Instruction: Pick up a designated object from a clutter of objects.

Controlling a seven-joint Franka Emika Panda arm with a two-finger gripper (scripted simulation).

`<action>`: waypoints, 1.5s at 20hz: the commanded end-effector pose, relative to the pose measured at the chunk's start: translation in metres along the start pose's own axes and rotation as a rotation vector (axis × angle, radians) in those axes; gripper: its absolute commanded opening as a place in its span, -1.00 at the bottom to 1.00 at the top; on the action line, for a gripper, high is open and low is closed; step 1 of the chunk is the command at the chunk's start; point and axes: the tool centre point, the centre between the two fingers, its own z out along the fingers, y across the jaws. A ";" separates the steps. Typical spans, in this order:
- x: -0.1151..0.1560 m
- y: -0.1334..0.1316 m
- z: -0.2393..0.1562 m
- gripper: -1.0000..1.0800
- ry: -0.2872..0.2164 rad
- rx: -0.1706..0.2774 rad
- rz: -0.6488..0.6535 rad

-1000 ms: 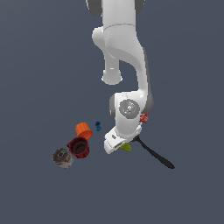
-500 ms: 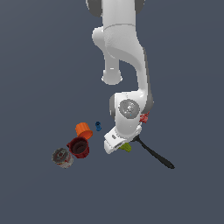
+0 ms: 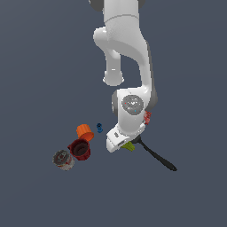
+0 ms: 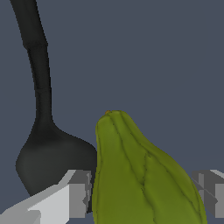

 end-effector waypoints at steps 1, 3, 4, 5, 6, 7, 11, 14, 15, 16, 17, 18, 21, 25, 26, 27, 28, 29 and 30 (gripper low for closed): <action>-0.001 -0.004 -0.013 -1.00 0.003 -0.002 -0.001; -0.002 -0.008 -0.026 -1.00 0.003 -0.002 -0.001; -0.003 -0.011 -0.033 -1.00 0.003 -0.002 -0.001; -0.004 -0.013 -0.040 -1.00 0.003 -0.002 -0.001; -0.005 -0.016 -0.048 -1.00 0.003 -0.002 -0.001; -0.007 -0.019 -0.057 -1.00 0.002 -0.002 -0.001; -0.012 -0.033 -0.096 -1.00 0.002 -0.002 -0.001; -0.016 -0.044 -0.127 -1.00 0.002 -0.003 -0.001; -0.017 -0.048 -0.138 -1.00 0.002 -0.003 -0.001; -0.018 -0.052 -0.149 -1.00 0.002 -0.003 -0.001; -0.020 -0.055 -0.160 -1.00 0.002 -0.003 -0.001; -0.021 -0.060 -0.172 -1.00 0.002 -0.003 -0.002; -0.025 -0.072 -0.207 -1.00 0.002 -0.003 -0.002; -0.030 -0.087 -0.252 -1.00 0.002 -0.002 -0.002; -0.031 -0.090 -0.262 -1.00 0.002 -0.002 -0.002; -0.032 -0.094 -0.272 -1.00 0.002 -0.002 -0.002; -0.033 -0.097 -0.282 -1.00 0.003 -0.002 -0.002; -0.034 -0.100 -0.292 -1.00 0.003 -0.002 -0.002; -0.035 -0.103 -0.301 -1.00 0.003 -0.002 -0.002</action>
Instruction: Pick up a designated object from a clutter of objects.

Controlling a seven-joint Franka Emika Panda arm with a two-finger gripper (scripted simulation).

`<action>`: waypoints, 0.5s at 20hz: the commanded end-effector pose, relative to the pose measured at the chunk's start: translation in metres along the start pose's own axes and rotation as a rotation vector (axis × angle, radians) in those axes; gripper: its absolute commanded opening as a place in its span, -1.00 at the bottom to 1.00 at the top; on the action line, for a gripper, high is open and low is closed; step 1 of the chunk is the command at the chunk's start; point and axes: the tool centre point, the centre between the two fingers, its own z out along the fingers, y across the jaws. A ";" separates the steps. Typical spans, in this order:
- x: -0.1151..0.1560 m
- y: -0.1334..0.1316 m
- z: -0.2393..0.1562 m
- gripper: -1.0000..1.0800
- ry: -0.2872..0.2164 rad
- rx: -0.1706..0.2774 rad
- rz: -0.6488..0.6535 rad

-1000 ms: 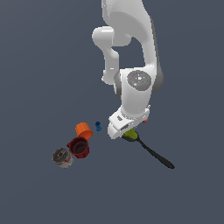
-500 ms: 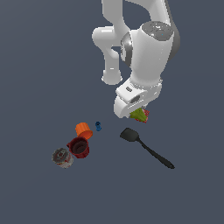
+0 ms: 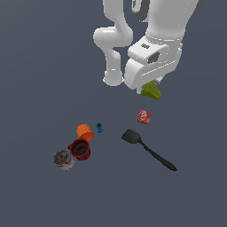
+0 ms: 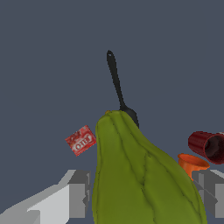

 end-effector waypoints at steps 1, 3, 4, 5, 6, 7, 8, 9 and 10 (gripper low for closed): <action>-0.002 -0.008 -0.024 -1.00 0.001 0.000 0.000; -0.004 -0.013 -0.039 -1.00 0.001 0.000 0.000; -0.004 -0.015 -0.046 -1.00 0.001 0.000 0.000; -0.004 -0.017 -0.053 -1.00 0.001 0.000 0.000; -0.005 -0.018 -0.059 -1.00 0.001 0.000 0.000; -0.005 -0.020 -0.064 -1.00 0.001 0.000 0.000; -0.005 -0.022 -0.069 -1.00 0.001 0.000 0.000; -0.005 -0.023 -0.073 -1.00 0.001 0.000 0.000; -0.005 -0.024 -0.077 -1.00 0.001 0.000 0.000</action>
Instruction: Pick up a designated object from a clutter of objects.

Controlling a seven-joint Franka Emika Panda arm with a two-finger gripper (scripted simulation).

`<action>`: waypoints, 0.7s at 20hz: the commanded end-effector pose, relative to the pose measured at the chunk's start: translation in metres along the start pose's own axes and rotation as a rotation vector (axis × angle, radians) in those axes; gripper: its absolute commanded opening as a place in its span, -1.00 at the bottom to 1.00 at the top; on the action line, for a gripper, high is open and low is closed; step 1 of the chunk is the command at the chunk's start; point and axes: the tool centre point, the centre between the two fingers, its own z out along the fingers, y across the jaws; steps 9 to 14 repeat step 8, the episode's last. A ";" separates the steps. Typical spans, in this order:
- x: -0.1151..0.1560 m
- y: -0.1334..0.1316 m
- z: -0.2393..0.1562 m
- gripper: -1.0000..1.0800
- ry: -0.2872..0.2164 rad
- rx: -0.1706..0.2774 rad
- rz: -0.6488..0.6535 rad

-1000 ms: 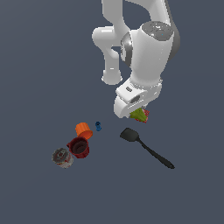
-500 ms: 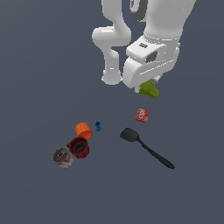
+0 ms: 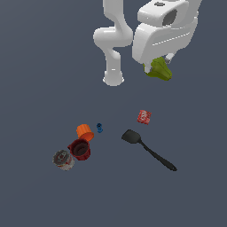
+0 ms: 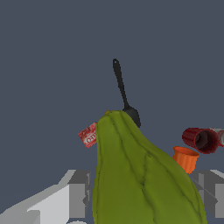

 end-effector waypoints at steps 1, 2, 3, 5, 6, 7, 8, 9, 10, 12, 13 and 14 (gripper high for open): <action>-0.001 -0.003 -0.011 -1.00 0.001 0.000 0.001; -0.001 -0.004 -0.014 -1.00 0.001 0.000 0.001; -0.001 -0.004 -0.016 -1.00 0.001 0.000 0.001; 0.000 -0.005 -0.018 -1.00 0.001 0.000 0.001; 0.000 -0.005 -0.019 -1.00 0.001 0.000 0.001; 0.000 -0.005 -0.019 -1.00 0.001 0.000 0.001; 0.000 -0.005 -0.019 -1.00 0.001 0.000 0.001; 0.000 -0.005 -0.019 -1.00 0.001 0.000 0.001; 0.000 -0.005 -0.019 -1.00 0.001 0.000 0.001; 0.000 -0.005 -0.019 -1.00 0.001 0.000 0.001; 0.000 -0.005 -0.019 -1.00 0.001 0.000 0.001; 0.000 -0.005 -0.019 -1.00 0.001 0.000 0.001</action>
